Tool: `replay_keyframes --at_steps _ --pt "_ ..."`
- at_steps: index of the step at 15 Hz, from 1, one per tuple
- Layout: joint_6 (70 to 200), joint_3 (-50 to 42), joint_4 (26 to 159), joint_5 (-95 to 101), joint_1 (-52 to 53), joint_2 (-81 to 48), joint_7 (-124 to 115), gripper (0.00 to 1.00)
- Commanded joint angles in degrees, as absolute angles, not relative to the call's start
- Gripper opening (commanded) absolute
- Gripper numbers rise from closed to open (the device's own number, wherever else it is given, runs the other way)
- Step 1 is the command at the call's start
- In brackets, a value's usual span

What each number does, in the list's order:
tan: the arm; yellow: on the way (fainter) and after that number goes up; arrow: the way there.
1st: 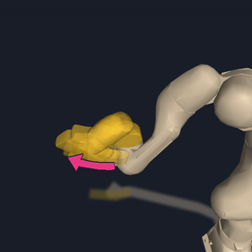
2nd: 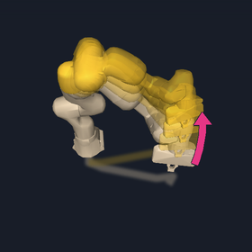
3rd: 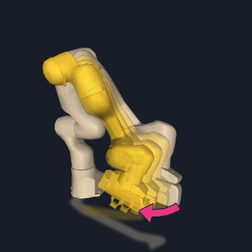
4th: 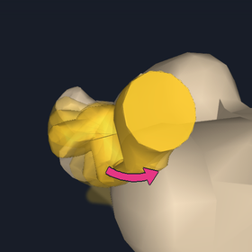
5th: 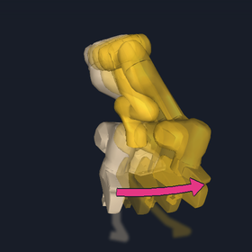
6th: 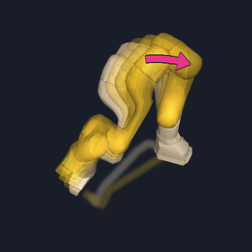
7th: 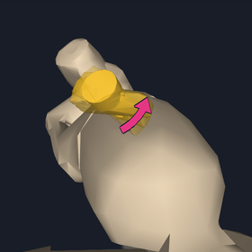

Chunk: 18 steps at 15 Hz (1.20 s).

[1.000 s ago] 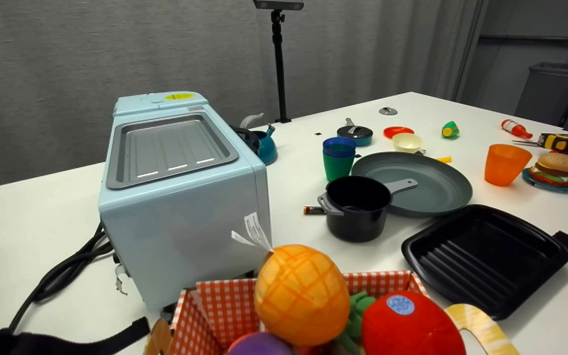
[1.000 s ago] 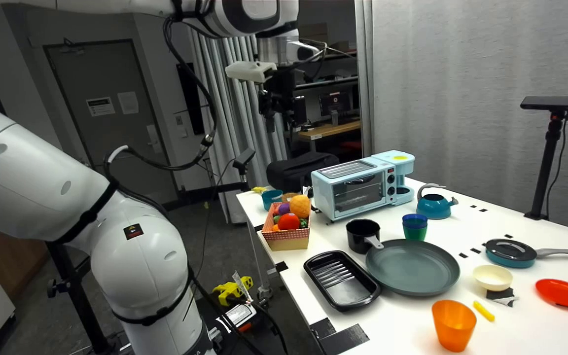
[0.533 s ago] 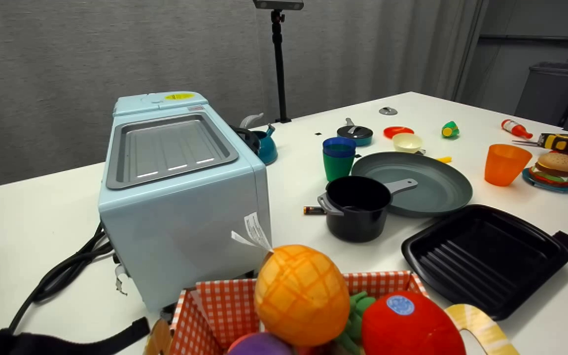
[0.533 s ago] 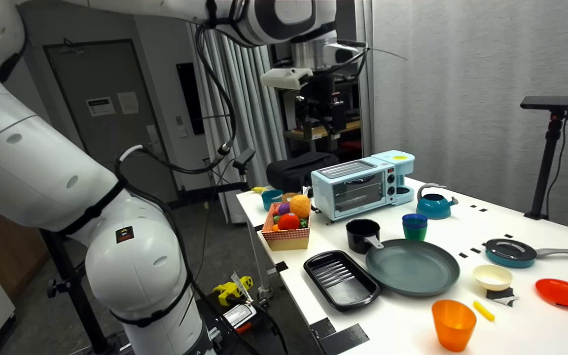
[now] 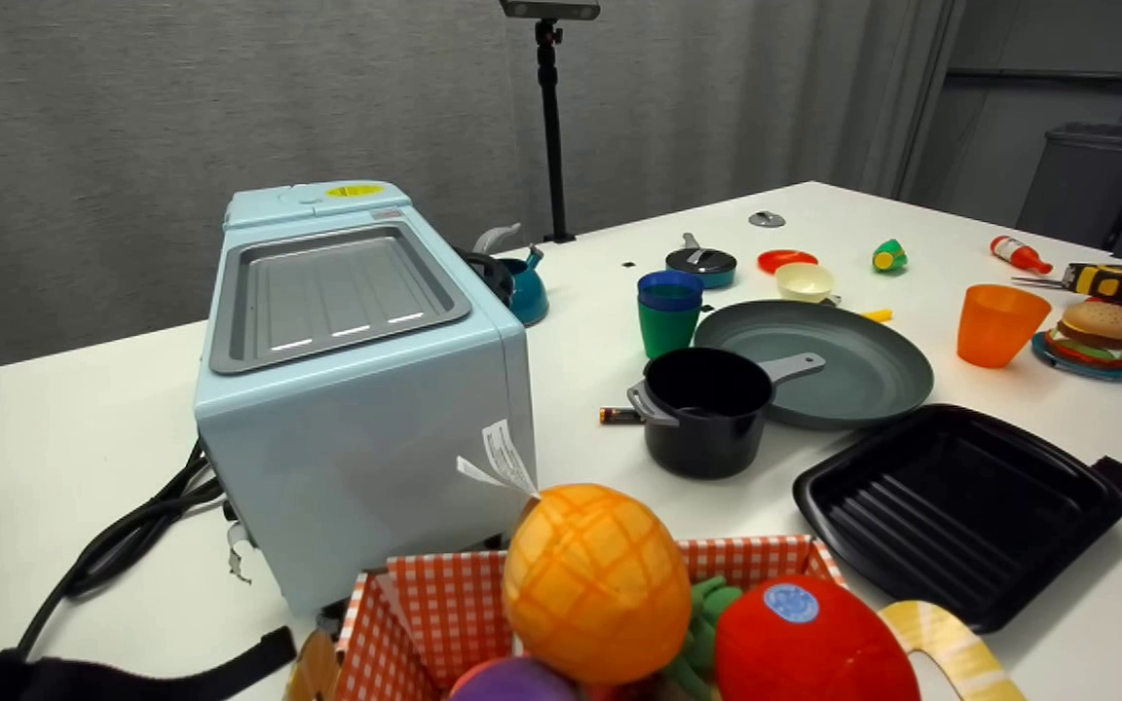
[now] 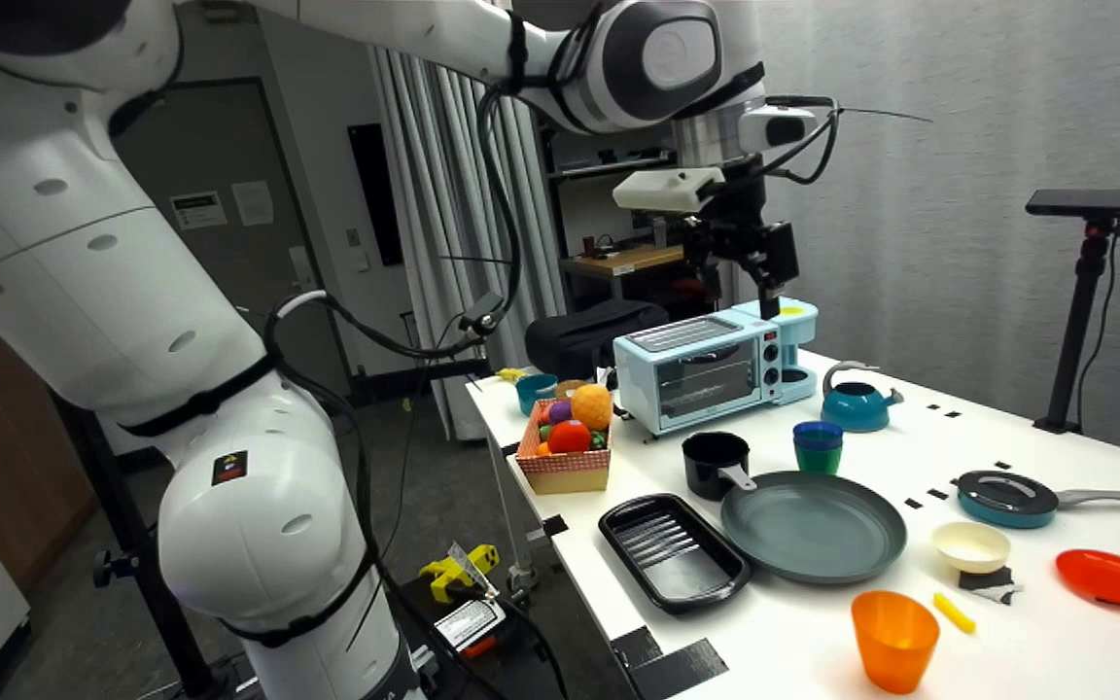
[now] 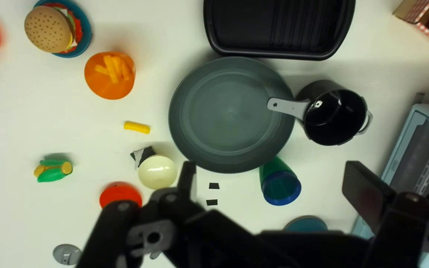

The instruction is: Put the yellow thing in the orange cup then put pour its contents on the plate

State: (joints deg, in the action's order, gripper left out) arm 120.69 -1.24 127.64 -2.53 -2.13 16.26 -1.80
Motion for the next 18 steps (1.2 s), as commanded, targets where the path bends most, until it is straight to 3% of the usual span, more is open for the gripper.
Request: replay_keyframes --at_steps 1,6,18 --pt "123.16 -1.98 121.74 0.60 -3.89 9.33 -4.29 1.00" --pt "123.50 -3.71 115.26 3.00 -5.45 3.22 -7.85 1.00" --pt "123.81 -4.03 116.15 1.78 -5.05 3.14 -6.51 1.00"
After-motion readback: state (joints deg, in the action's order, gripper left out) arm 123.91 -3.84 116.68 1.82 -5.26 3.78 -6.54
